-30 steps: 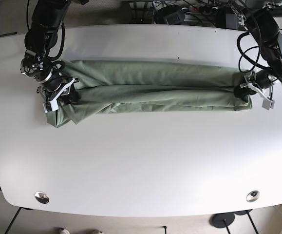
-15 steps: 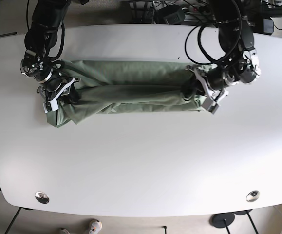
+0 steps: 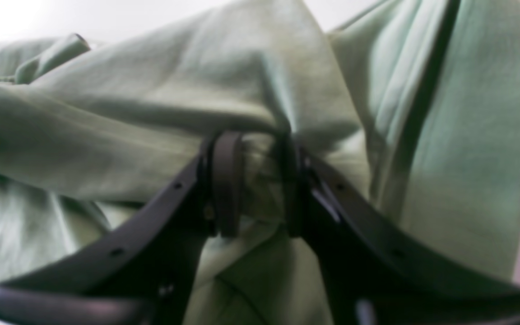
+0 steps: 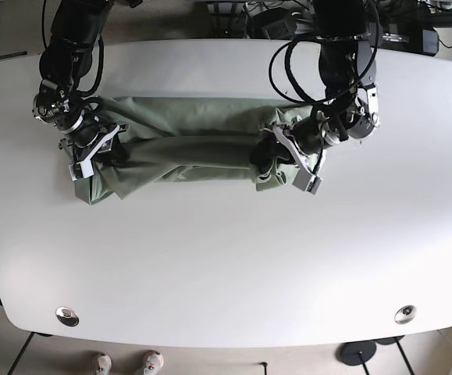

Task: Fold the T-shirt properly
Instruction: 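Move the left gripper inward and fold its strip end toward the middle, then reposition the right gripper onto the strip's other end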

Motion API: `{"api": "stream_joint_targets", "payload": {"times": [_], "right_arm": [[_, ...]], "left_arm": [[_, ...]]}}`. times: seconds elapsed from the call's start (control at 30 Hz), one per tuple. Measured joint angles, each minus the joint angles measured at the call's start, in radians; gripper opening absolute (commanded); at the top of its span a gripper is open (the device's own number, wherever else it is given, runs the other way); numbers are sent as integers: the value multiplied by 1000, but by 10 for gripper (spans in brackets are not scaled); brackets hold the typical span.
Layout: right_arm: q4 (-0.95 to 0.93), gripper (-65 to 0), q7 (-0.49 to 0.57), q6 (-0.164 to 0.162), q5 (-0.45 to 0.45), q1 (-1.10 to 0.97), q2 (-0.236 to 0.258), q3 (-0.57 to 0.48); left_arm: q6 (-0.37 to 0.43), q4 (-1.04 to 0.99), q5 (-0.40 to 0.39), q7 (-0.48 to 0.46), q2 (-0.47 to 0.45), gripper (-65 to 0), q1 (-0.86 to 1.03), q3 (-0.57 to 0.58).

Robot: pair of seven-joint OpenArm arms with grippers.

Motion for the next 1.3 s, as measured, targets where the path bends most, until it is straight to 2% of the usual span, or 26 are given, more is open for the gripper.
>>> {"api": "stream_joint_targets", "payload": {"times": [0.03,0.13,0.2,0.3,0.33,0.43,0.53,0.6,0.67,0.73,0.8,0.83,0.87,0.93,1.03,1.17,1.23,1.3], "right_arm": [[0,-506,0,0,0,0,0,0],[0,-506,0,0,0,0,0,0],[0,-506,0,0,0,0,0,0],[0,-506,0,0,0,0,0,0],[0,-506,0,0,0,0,0,0],[0,-506,0,0,0,0,0,0],[0,-506,0,0,0,0,0,0],[0,-506,0,0,0,0,0,0],[23,-501,-10,0,-8,-4,0,0],[86,-495,-61,0,-24,-21,-1,0],[165,-433,-126,0,-38,-39,-4,0],[221,-347,-167,0,-37,-42,-6,0],[257,-296,-185,-1,-26,-39,-5,1],[315,-209,-225,-1,76,-35,-9,35],[352,-124,-344,-2,224,-32,-2,136],[349,-25,-536,-3,414,21,17,330],[322,-10,-584,-4,455,53,47,406],[252,-8,-617,-6,468,75,71,457]], "left_arm": [[0,0,-3,-5,0,-588,-4,0],[1,0,-1,-2,0,-425,2,11],[2,0,-2,-2,-27,-356,2,94],[9,6,-2,0,-50,-353,-6,197],[67,30,-2,3,-50,-351,-12,233],[155,100,-3,-2,-58,-351,-25,307],[113,148,-19,-2,-81,-356,-23,338],[111,147,-12,-1,-93,-357,-22,290],[111,147,31,-2,-95,-358,-22,195],[111,147,71,-2,-95,-360,-20,99],[111,146,85,-2,-94,-425,-12,6],[111,135,85,-2,-95,-510,-11,-41],[111,119,85,-3,-98,-558,-12,-59],[111,82,87,-4,-97,-624,-14,-72],[75,29,84,-5,-112,-639,-15,-72],[-44,-36,84,-5,-119,-639,-18,-76],[-48,-75,85,-11,-119,-639,-17,-76],[-50,-118,88,-58,-120,-639,-12,-76]]}}
